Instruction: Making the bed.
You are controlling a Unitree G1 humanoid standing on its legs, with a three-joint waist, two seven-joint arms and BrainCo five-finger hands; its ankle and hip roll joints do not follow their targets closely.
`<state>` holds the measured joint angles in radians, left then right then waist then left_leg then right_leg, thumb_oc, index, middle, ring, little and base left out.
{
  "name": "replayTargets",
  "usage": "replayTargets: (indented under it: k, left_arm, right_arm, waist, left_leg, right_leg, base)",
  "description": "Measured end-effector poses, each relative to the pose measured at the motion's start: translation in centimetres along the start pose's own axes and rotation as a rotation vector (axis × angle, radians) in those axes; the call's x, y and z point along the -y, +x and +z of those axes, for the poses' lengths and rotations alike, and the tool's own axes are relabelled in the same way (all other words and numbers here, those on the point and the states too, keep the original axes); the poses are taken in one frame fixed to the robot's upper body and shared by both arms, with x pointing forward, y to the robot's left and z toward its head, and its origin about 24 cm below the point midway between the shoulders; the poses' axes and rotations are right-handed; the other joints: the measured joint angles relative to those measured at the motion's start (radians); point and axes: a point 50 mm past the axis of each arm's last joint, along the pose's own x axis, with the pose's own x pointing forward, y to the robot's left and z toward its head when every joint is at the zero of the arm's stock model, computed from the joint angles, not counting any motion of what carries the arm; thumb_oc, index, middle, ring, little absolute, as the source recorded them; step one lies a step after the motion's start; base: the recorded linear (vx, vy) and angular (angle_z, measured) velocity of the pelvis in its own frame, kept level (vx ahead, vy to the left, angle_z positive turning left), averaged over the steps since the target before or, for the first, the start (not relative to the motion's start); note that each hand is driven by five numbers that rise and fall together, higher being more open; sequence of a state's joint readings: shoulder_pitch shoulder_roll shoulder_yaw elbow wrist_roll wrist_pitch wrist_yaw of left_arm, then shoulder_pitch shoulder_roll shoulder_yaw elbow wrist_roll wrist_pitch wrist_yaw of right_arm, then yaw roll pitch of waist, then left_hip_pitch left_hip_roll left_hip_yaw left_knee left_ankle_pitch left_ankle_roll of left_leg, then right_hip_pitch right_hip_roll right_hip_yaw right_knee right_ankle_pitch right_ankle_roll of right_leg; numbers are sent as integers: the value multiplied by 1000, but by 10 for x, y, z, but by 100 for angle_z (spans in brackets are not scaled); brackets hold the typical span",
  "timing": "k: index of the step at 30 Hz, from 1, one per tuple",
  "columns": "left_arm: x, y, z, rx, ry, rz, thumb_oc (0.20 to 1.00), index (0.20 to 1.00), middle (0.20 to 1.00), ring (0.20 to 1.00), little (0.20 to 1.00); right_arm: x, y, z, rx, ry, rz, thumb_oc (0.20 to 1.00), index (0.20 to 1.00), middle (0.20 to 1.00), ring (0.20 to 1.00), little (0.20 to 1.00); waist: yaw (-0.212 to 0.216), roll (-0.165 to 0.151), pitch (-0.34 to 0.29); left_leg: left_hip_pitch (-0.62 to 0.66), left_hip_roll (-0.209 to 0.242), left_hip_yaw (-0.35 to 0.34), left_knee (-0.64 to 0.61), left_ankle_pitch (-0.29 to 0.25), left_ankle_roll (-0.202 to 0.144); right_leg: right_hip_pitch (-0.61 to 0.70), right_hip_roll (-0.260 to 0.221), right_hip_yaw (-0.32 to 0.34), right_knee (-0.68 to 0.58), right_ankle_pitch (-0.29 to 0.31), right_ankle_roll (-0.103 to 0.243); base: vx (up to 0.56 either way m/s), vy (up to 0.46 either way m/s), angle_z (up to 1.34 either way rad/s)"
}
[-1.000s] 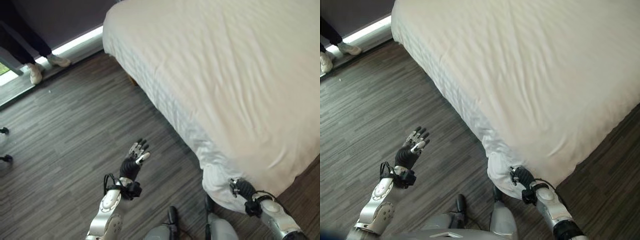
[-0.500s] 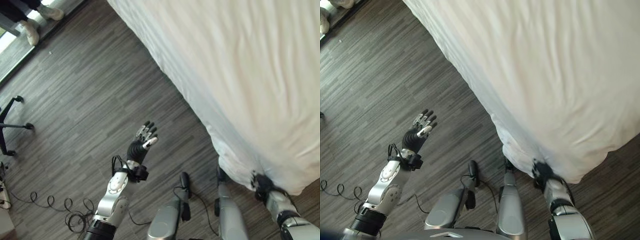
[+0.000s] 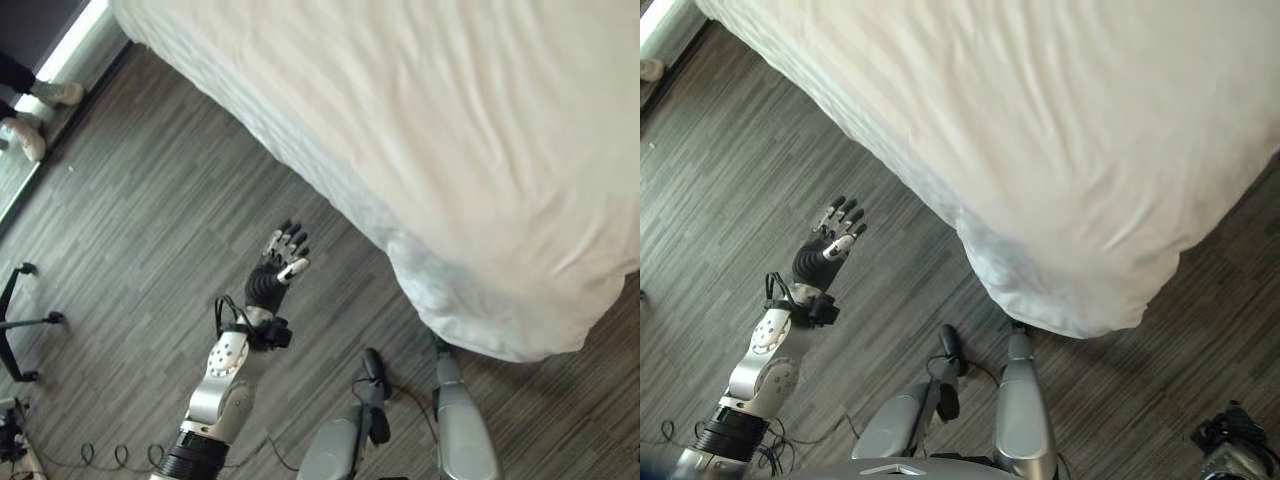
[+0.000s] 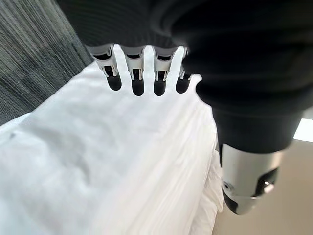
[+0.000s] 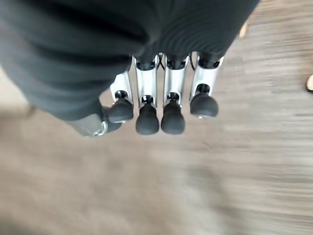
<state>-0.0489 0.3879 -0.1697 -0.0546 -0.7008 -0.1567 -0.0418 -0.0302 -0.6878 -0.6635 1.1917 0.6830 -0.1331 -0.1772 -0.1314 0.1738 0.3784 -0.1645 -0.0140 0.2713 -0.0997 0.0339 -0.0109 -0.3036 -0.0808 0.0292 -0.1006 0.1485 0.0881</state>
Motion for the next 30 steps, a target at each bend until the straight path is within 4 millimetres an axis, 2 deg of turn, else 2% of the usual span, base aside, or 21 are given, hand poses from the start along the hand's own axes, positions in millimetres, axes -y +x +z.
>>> replayTargets:
  k: [2,3,4,5,6,7,8,9,11,14,15,17,18,19,22,25,30]
  left_arm:
    - [0,-2,-2,-7,-5,3,1000,1000,1000,1000,1000]
    - [0,-3,-1,-2,-5,5,1000,1000,1000,1000,1000]
    - [-2,-4,-1,4,-6,15,1000,1000,1000,1000,1000]
    - [-5,-8,-4,-13,-8,35,1000,1000,1000,1000,1000]
    - [-5,-12,-8,-25,-16,42,1000,1000,1000,1000,1000]
    - [-2,-11,-10,-24,-30,42,1000,1000,1000,1000,1000]
    - [0,-11,-11,-21,-43,42,1000,1000,1000,1000,1000]
    - [0,-12,-12,-27,-47,43,1000,1000,1000,1000,1000]
    - [0,-14,-14,-37,-48,44,1000,1000,1000,1000,1000]
    - [-2,-19,-17,-50,-49,52,1000,1000,1000,1000,1000]
    - [-5,-27,-23,-85,-49,63,1000,1000,1000,1000,1000]
    - [-6,-33,-27,-115,-53,69,1000,1000,1000,1000,1000]
    - [-6,-35,-29,-122,-54,70,1000,1000,1000,1000,1000]
    - [-8,-38,-31,-134,-53,73,1000,1000,1000,1000,1000]
    - [-8,-40,-32,-138,-54,66,1000,1000,1000,1000,1000]
    - [-10,-38,-29,-124,-51,66,1000,1000,1000,1000,1000]
    - [-12,-36,-29,-124,-49,71,1000,1000,1000,1000,1000]
  right_arm:
    - [4,1,51,212,75,-26,200,200,200,200,200]
    - [4,0,66,267,91,-33,200,200,200,200,200]
    - [-9,-8,93,369,172,5,200,200,200,200,200]
    - [-29,-28,126,533,197,113,200,200,200,200,200]
    - [-60,-56,158,721,194,267,200,200,200,200,200]
    - [-81,-77,169,811,210,374,200,200,200,200,200]
    - [-99,-93,169,848,240,468,200,200,200,200,200]
    - [-127,-118,158,848,305,623,200,200,200,200,200]
    - [-156,-151,126,806,303,870,200,200,200,200,200]
    - [-184,-187,70,617,224,1159,200,200,200,200,200]
    - [-189,-206,34,497,121,1333,200,200,200,200,200]
    - [-184,-210,3,370,-20,1436,200,200,200,200,200]
    - [-180,-205,-10,315,-69,1450,200,200,200,200,200]
    - [-171,-186,-31,207,-148,1402,200,200,200,200,200]
    - [-160,-174,-58,66,-204,1361,200,200,200,200,200]
    - [-156,-176,-67,9,-231,1391,200,200,200,200,200]
    - [-160,-176,-64,22,-227,1401,200,200,200,200,200]
  waist:
    - [-10,-1,-26]
    - [-14,-6,-33]
    - [-25,-9,-39]
    - [-40,-7,-46]
    - [-54,-13,-63]
    - [-54,-21,-80]
    - [-48,-32,-101]
    - [-41,-53,-126]
    - [-27,-73,-146]
    - [3,-77,-149]
    - [11,-77,-149]
    - [21,-77,-149]
    - [30,-78,-149]
    - [31,-80,-150]
    - [33,-86,-149]
    - [31,-88,-149]
    - [31,-90,-148]
  left_leg:
    - [12,-1,0,0,-6,-1]
    - [13,-1,-1,0,-8,-4]
    - [14,-3,-4,0,-8,-4]
    - [16,-5,-4,0,-11,1]
    - [20,-6,-4,0,-11,3]
    - [24,-5,-4,0,-11,3]
    - [25,-5,-5,0,-11,3]
    - [29,-1,-5,0,-10,3]
    - [31,5,-3,0,-10,3]
    - [30,5,-4,0,-6,-3]
    - [30,7,-4,1,-5,-2]
    - [31,8,-5,0,-4,-1]
    - [33,8,-5,1,-4,-1]
    - [38,5,-6,5,-3,0]
    - [41,1,-5,0,-3,0]
    - [42,2,-6,0,-3,0]
    - [42,5,-6,0,-4,0]
  right_leg:
    - [10,-1,3,-1,-4,4]
    - [11,-1,4,0,-5,5]
    - [11,-1,7,0,-4,5]
    - [11,-1,12,0,-2,4]
    - [13,0,18,0,0,4]
    - [15,2,21,0,1,3]
    - [16,5,21,0,1,2]
    - [18,13,22,0,4,-2]
    - [18,20,25,-1,8,-8]
    - [19,20,22,0,10,-11]
    - [20,19,21,0,11,-12]
    - [23,16,17,0,10,-11]
    - [25,15,17,0,10,-11]
    - [31,11,13,0,9,-9]
    - [34,5,13,0,6,-5]
    - [36,5,12,-1,4,-2]
    - [35,9,11,-4,3,-2]
  base:
    - [-22,38,-4]
    - [-34,45,-3]
    - [-32,26,-6]
    - [-36,20,-11]
    - [-33,18,-14]
    - [-42,15,-10]
    - [-72,1,-6]
    - [-65,-9,-4]
    - [-50,-20,-3]
    - [-37,-35,2]
    - [-18,-49,1]
    - [-3,-27,4]
    - [-2,-21,7]
    - [-3,-21,5]
    - [-1,-9,1]
    - [0,0,0]
    - [0,0,0]
